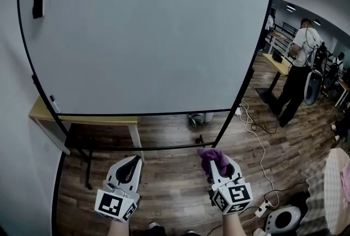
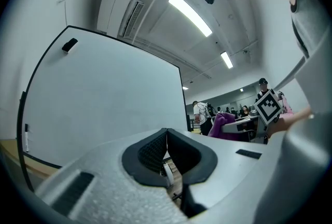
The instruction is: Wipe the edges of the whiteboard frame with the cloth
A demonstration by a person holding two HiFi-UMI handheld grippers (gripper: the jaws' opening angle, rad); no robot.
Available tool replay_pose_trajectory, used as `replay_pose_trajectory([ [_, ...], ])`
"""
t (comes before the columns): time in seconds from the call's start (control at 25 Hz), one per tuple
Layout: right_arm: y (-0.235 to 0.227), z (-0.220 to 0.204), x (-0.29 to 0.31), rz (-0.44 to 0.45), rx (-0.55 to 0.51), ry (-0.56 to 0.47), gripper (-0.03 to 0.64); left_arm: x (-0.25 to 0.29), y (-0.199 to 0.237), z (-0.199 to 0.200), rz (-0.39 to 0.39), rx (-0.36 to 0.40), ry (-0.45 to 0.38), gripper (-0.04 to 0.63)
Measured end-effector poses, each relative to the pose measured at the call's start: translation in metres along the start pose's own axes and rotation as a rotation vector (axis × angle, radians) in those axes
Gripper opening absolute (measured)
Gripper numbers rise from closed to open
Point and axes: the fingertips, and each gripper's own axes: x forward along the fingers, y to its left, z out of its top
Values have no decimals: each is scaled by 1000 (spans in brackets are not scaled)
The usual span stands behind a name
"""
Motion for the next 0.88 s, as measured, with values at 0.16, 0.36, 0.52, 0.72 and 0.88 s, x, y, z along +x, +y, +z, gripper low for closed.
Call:
replay_pose_trajectory([
  [0.16, -11, 6, -15, 39, -3, -8, 77, -2, -22, 6, 26, 10, -1, 17],
  [0.36, -21, 12, -30, 94, 3, -14, 77, -14, -43, 20, 91, 27, -13, 17],
  [0.52, -22, 15, -43, 141, 2, -19, 78, -26, -60, 25, 125, 43, -7, 17],
  [0.72, -20, 17, -63, 189, -8, -22, 80, -44, -78, 35, 181, 65, -8, 17],
  [0.88, -18, 14, -79, 228, -19, -14, 80, -58, -91, 40, 224, 79, -8, 17],
])
